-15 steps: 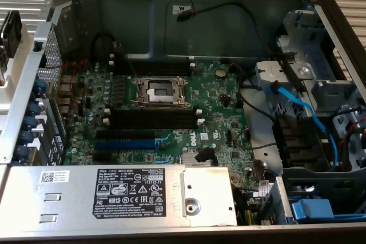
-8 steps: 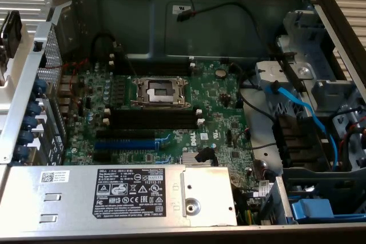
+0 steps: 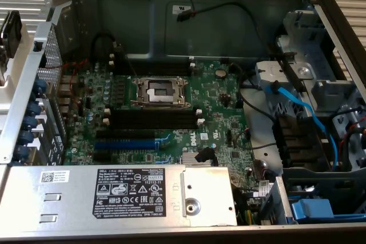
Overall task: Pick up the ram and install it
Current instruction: 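Pick up the ram and move it above insertion slot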
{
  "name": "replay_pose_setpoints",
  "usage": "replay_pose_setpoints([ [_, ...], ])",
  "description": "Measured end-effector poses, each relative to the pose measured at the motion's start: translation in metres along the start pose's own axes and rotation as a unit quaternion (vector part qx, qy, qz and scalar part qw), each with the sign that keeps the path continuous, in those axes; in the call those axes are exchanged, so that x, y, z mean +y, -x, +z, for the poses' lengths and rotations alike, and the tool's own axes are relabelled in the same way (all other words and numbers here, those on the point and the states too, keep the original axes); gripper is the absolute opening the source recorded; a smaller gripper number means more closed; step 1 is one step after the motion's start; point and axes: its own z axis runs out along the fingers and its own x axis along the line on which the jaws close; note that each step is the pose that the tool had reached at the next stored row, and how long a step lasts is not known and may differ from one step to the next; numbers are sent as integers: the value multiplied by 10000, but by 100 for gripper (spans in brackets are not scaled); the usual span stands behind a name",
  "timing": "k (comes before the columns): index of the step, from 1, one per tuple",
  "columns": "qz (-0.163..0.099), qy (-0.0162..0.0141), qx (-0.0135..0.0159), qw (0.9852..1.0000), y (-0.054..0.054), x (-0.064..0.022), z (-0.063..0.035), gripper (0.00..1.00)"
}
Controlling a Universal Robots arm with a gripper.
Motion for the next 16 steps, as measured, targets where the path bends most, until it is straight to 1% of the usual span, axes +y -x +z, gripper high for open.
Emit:
replay_pose_setpoints([
  [2, -183, 6, 1, 9998, 0, 0, 0, 10],
  [4, -365, 11, 2, 9993, 0, 0, 0, 10],
  [6, -550, 17, 2, 9985, 0, 0, 0, 10],
  [8, -732, 23, 4, 9973, 0, 0, 0, 10],
  [10, -911, 28, 5, 9958, 0, 0, 0, 10],
  [12, -1093, 34, 5, 9940, 0, 0, 0, 10],
  [14, -1272, 39, 6, 9919, 0, 0, 0, 10],
  [16, -1449, 45, 7, 9894, 0, 0, 0, 10],
])
